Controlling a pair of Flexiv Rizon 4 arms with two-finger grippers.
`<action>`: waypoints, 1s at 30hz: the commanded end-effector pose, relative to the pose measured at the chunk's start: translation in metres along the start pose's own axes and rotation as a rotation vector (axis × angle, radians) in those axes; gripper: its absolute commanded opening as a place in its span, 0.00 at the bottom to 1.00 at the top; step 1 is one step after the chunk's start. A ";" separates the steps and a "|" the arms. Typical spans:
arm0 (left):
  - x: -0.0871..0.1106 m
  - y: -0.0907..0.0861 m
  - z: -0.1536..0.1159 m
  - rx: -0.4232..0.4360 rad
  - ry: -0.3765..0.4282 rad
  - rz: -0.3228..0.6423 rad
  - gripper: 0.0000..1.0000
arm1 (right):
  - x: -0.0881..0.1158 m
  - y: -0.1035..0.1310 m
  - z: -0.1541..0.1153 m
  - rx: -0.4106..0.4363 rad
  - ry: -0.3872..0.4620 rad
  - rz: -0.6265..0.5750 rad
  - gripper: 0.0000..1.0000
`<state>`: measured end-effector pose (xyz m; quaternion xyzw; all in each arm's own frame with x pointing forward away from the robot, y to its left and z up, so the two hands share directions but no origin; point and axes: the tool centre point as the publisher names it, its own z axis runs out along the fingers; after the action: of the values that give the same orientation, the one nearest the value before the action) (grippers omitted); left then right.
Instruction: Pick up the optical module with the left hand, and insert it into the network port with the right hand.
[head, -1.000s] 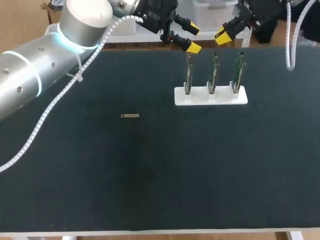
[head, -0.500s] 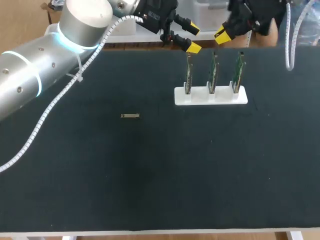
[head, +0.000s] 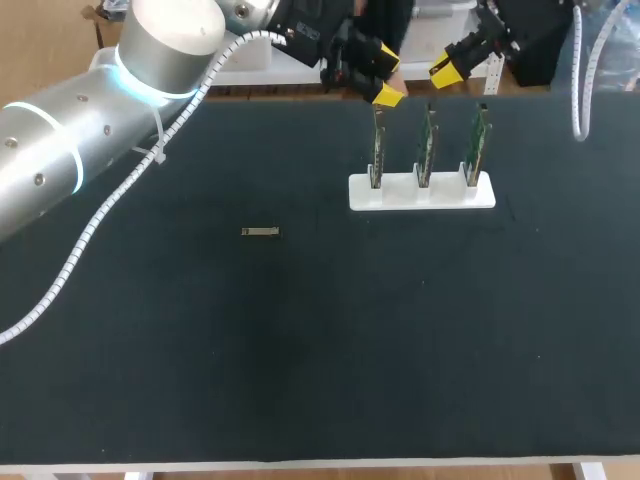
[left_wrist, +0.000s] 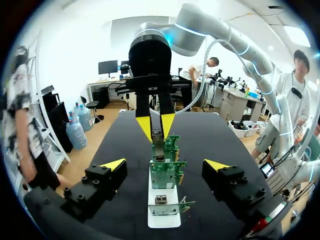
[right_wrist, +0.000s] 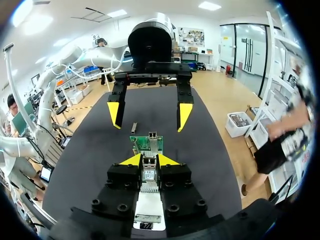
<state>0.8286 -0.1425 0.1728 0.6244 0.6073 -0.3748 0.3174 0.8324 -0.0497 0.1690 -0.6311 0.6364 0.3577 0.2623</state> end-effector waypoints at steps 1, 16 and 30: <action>0.001 -0.003 0.000 -0.005 0.000 0.001 1.00 | 0.001 -0.008 0.000 -0.373 -0.002 0.000 0.00; 0.001 -0.003 0.000 -0.005 0.000 0.001 1.00 | 0.002 -0.007 0.002 -0.378 0.007 -0.015 0.00; 0.001 -0.003 0.000 -0.005 0.000 0.001 1.00 | 0.003 -0.012 0.000 -0.372 0.003 -0.020 0.00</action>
<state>0.8286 -0.1425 0.1728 0.6244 0.6073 -0.3749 0.3174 0.8341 -0.0503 0.1686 -0.6364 0.6311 0.3538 0.2675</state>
